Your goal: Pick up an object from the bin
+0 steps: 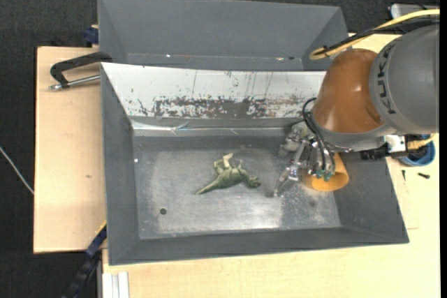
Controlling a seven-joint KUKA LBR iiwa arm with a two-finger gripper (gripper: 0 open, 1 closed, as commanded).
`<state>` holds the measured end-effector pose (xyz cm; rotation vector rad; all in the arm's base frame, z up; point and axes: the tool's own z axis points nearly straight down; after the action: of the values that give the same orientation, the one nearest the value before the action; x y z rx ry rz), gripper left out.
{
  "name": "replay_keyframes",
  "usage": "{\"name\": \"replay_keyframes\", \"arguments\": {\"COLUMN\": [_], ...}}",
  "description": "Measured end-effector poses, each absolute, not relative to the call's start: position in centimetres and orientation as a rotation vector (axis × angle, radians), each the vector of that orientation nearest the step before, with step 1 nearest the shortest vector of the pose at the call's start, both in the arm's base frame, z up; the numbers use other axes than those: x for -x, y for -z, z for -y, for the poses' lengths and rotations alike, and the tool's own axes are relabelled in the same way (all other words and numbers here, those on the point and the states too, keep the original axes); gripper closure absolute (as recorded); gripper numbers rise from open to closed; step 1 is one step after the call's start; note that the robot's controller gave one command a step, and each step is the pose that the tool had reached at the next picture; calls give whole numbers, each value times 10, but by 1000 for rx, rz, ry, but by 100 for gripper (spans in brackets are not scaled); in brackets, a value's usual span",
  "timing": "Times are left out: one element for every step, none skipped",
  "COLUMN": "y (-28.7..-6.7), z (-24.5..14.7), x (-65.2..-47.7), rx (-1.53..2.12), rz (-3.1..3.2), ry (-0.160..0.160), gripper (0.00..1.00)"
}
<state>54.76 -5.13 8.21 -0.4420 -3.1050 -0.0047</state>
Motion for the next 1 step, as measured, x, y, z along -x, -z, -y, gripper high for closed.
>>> {"name": "replay_keyframes", "arguments": {"y": [-90], "z": [-123], "x": [-557], "rx": [515], "rz": [3104], "ry": [11], "gripper": [0]}}
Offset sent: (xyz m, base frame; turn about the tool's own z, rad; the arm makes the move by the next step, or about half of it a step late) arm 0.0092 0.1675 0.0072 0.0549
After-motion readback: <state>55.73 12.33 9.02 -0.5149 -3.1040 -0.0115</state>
